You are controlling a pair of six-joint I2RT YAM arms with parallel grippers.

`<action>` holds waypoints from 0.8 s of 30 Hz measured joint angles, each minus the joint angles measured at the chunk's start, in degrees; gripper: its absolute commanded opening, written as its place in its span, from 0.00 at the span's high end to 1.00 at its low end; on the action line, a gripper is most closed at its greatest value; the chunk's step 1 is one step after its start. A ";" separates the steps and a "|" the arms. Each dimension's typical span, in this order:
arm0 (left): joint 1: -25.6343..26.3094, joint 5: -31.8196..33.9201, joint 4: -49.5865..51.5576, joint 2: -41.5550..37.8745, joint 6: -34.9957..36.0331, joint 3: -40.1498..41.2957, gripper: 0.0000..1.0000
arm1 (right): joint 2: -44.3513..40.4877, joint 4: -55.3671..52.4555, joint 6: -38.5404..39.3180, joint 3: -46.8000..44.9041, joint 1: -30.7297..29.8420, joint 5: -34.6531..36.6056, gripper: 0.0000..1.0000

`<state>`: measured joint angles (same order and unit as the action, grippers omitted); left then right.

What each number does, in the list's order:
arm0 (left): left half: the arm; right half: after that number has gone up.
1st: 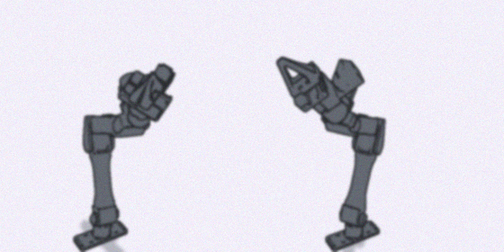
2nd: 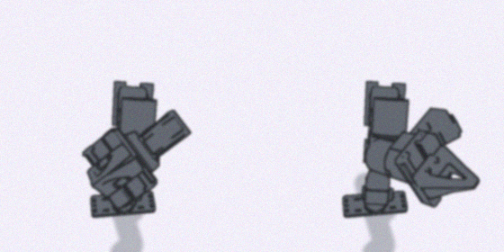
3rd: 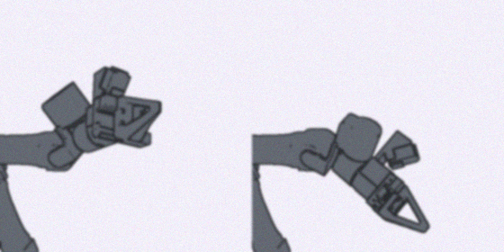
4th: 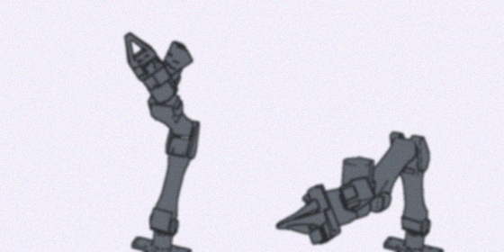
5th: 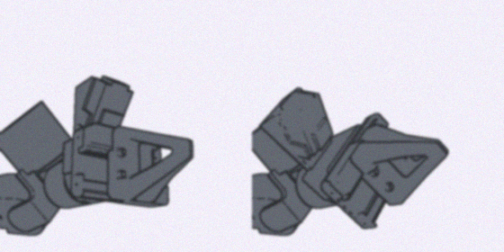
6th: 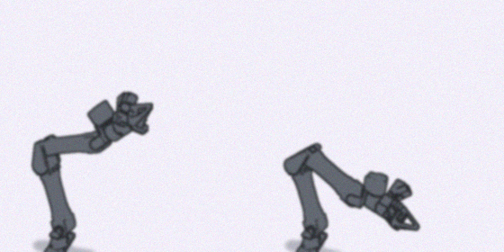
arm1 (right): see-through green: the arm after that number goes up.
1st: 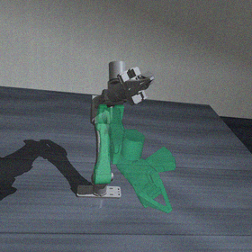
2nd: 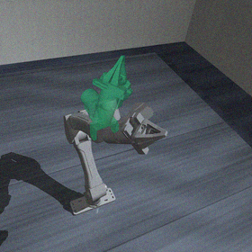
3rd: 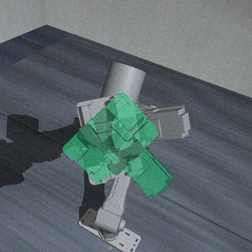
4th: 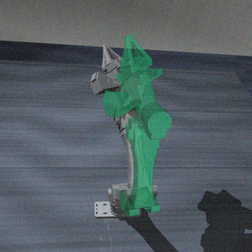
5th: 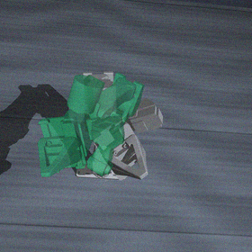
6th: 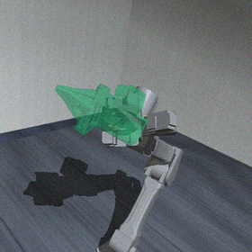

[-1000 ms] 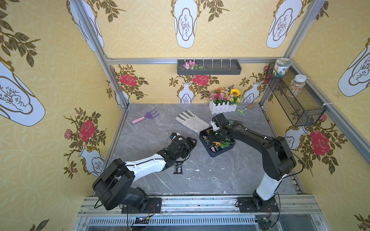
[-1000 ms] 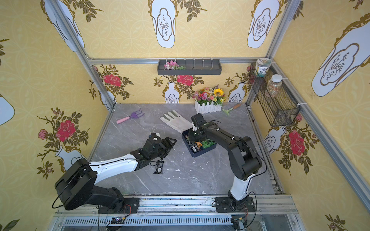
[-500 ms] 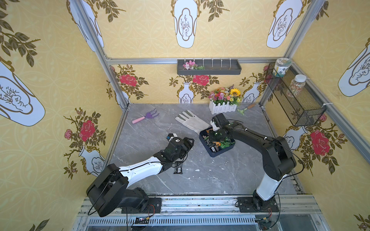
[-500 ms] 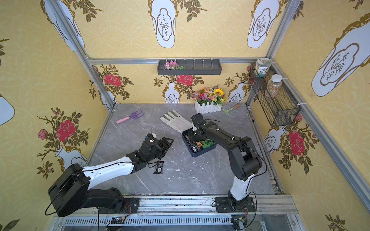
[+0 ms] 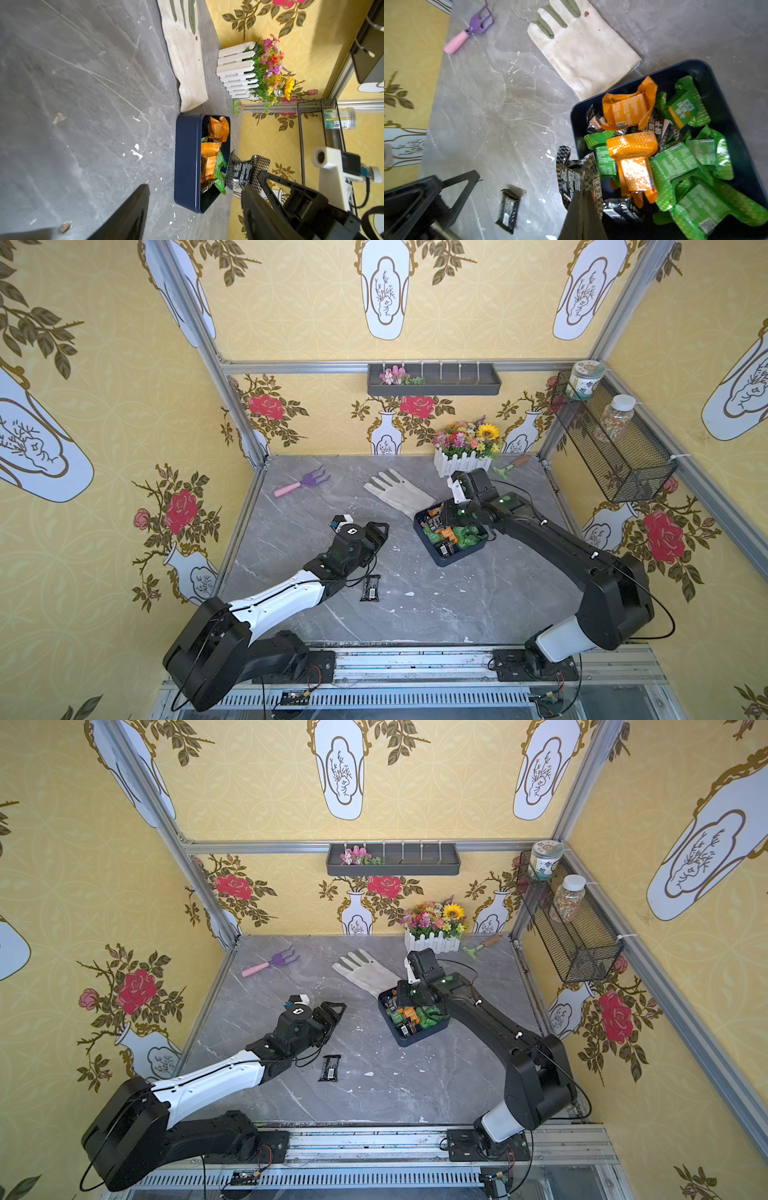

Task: Take the cookies out of the storage box
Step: Pick up the cookie from the storage box, then place the cookie at the center of the board.

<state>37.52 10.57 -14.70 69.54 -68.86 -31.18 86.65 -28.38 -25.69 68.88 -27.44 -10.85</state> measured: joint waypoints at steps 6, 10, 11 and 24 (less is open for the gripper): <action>-0.52 1.86 1.53 -4.70 -1.51 3.34 0.26 | -2.58 5.40 -9.84 -6.64 -10.14 -1.20 1.00; -0.63 3.54 3.65 -7.54 -3.80 5.64 0.26 | -3.21 9.97 -20.09 -13.18 -17.42 0.98 1.00; -0.66 3.78 4.17 -8.07 -4.17 6.05 0.26 | -3.34 10.97 -22.40 -14.67 -18.75 1.92 1.00; -0.66 4.46 7.48 -10.84 -6.19 7.76 0.26 | 2.62 25.46 -39.15 -22.82 -27.43 6.99 1.00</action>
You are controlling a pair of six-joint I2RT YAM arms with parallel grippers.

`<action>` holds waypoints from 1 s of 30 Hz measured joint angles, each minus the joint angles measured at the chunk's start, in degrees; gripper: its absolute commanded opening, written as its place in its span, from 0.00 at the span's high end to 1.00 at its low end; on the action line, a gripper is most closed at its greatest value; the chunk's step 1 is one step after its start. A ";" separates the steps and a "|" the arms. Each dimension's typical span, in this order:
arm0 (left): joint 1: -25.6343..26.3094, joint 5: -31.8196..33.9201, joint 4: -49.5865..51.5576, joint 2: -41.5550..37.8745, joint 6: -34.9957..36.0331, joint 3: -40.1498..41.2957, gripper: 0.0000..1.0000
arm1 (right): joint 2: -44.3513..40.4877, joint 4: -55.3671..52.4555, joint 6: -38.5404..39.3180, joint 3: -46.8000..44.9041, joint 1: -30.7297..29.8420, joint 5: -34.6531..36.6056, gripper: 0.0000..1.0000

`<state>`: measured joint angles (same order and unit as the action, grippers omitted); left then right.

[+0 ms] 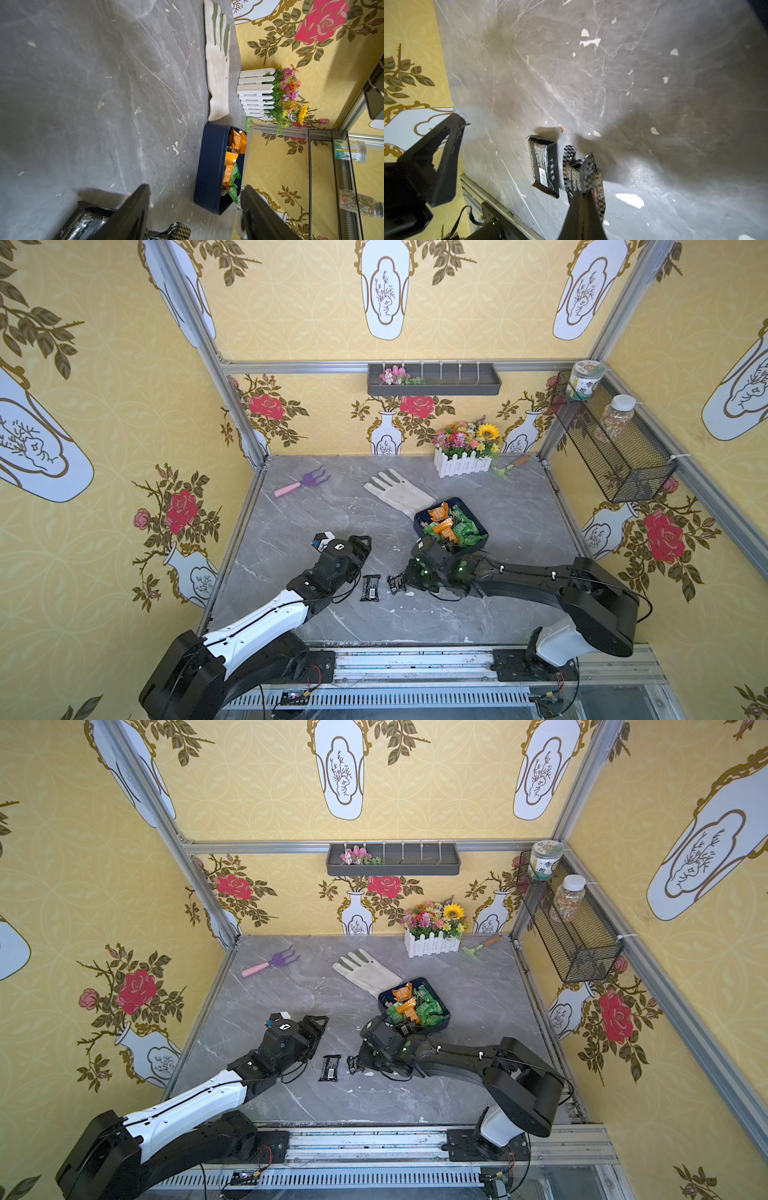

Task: Take the cookies out of the storage box
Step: Place the cookie at the center of the board, then adjust the storage box at the center of the board.

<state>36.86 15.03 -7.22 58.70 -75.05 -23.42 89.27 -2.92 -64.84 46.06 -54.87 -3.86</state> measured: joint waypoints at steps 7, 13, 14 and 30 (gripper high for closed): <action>0.00 -0.48 -0.04 -0.31 0.02 0.33 0.27 | 2.36 7.45 -5.73 -4.26 -1.07 0.76 1.00; 0.00 -1.36 0.02 -1.09 0.02 1.05 0.27 | 2.19 8.79 -6.84 -4.50 -1.68 1.36 0.56; 0.00 -1.36 -0.02 -1.09 0.04 1.05 0.27 | 1.64 8.41 -6.73 -4.52 -1.70 1.62 0.53; 6.36 -3.69 -1.14 14.64 5.68 -12.85 0.25 | -15.96 -12.96 17.77 4.57 22.71 4.17 0.42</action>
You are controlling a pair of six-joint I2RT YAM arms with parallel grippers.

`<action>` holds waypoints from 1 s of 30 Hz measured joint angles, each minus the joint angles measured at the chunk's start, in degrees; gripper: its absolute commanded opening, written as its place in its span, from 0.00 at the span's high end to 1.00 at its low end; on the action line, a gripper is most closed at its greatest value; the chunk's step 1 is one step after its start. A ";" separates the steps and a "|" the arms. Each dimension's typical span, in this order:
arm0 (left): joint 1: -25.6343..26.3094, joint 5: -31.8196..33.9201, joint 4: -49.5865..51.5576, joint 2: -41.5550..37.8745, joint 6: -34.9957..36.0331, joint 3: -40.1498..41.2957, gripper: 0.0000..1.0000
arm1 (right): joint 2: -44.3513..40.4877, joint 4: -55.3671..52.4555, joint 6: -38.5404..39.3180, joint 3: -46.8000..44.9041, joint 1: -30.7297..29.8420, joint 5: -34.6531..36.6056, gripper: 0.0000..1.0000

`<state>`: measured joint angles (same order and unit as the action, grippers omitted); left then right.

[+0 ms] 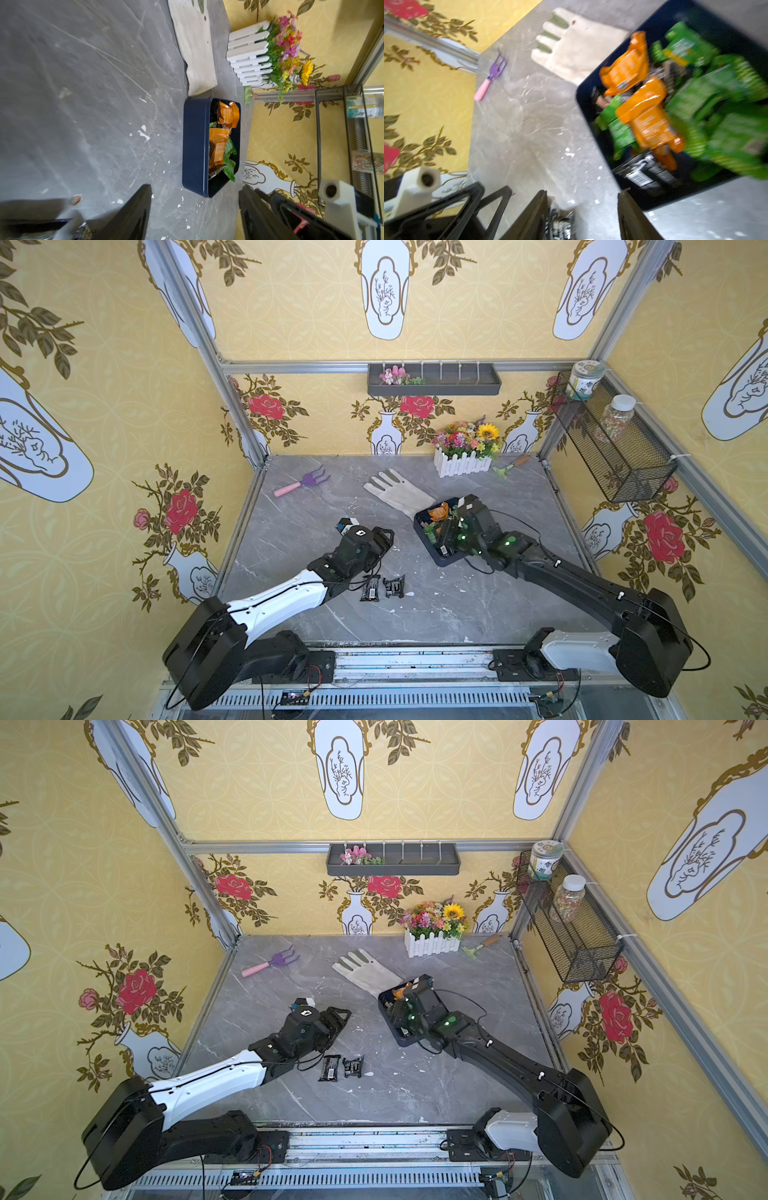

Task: Take the cookies out of the storage box
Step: Adjust the storage box at the center of the board.

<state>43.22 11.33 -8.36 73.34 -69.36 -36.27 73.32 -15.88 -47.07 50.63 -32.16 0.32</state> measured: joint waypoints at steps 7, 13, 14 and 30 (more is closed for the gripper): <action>3.19 -2.14 -2.12 18.67 0.96 -13.64 0.19 | -1.03 -2.29 5.49 0.72 12.15 -7.17 0.42; 3.21 -2.25 -0.44 29.62 1.86 -24.44 0.28 | -4.11 -2.23 6.43 -1.73 14.43 -9.84 0.42; 3.23 -2.10 0.00 30.69 1.92 -25.55 0.29 | -4.50 -2.25 6.40 -2.12 14.60 -10.01 0.42; 3.23 1.86 10.05 40.52 7.45 -34.82 0.69 | -3.78 -3.87 7.87 -1.11 16.85 -13.51 0.40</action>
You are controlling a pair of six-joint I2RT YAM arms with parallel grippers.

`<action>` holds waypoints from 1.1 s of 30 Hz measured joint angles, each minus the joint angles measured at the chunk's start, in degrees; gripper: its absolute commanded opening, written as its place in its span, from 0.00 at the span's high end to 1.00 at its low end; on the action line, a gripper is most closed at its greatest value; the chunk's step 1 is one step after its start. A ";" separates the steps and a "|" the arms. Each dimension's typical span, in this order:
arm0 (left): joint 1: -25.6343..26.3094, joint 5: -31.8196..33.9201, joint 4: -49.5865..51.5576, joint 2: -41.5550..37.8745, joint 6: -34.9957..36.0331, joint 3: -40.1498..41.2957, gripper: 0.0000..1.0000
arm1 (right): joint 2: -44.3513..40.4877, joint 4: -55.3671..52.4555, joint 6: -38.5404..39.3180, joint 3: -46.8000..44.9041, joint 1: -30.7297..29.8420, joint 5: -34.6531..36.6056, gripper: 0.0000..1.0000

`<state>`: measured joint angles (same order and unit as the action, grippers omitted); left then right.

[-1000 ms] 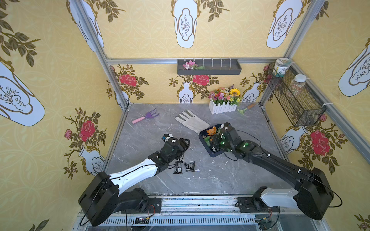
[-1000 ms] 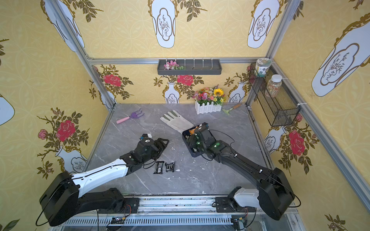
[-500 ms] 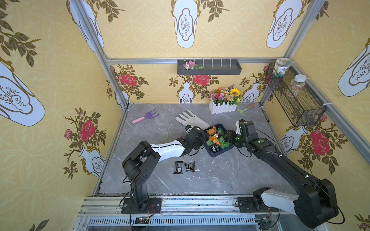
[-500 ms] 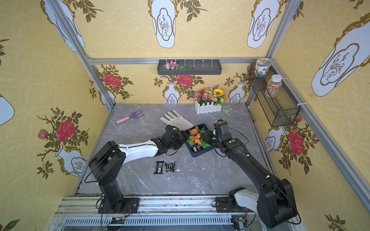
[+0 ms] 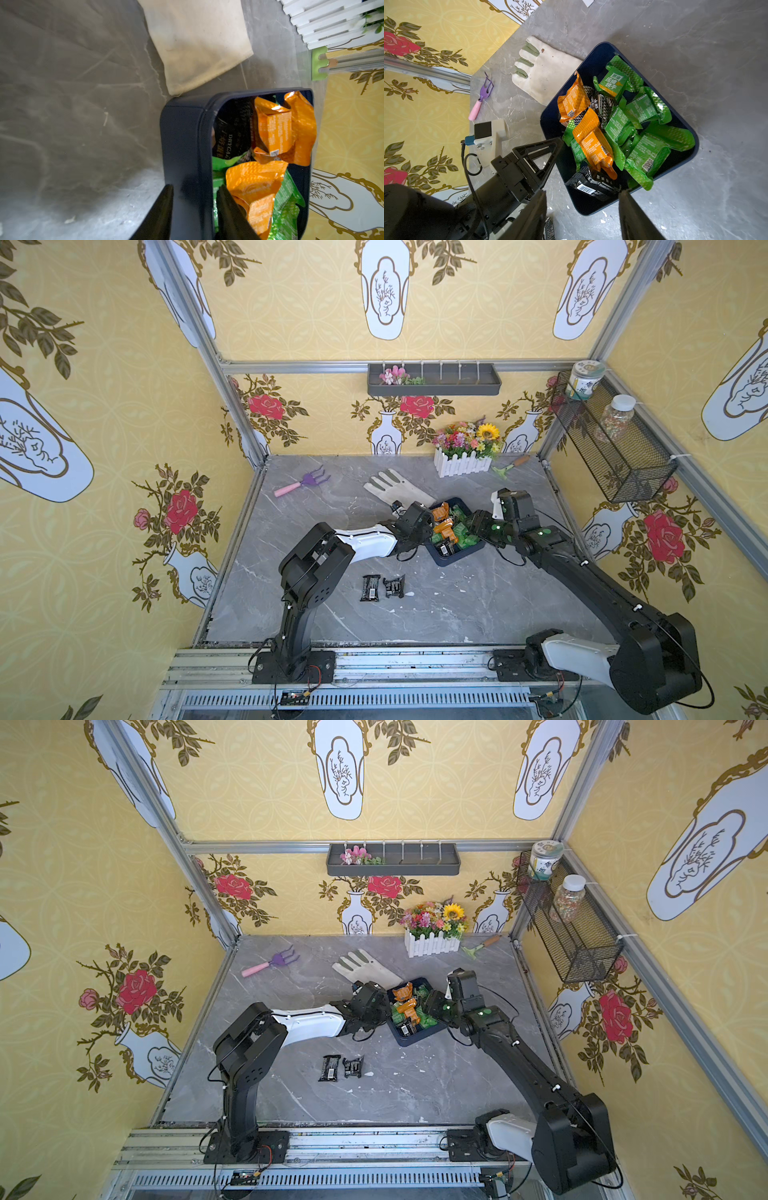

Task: Take the cookies out of the storage box
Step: Adjust the storage box at the center of the board.

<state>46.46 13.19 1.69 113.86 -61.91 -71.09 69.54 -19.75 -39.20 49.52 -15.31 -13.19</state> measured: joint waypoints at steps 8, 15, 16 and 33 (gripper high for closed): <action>-0.83 4.46 2.89 -2.47 6.49 -0.02 0.84 | 2.36 -1.09 1.62 1.22 0.31 -2.12 0.39; -1.20 6.75 4.11 -2.47 13.99 -0.66 0.93 | 4.07 -1.29 2.05 1.46 0.31 -4.15 0.39; -1.31 6.75 4.15 -2.47 15.13 -0.68 0.93 | 4.42 -1.29 2.10 1.57 0.28 -4.57 0.39; -2.14 5.68 5.33 -6.67 22.21 0.68 0.54 | 16.72 6.64 -2.78 4.17 -1.57 -6.36 0.48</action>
<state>44.31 18.87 7.03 107.20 -39.70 -70.41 86.26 -13.10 -41.98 53.69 -16.88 -19.55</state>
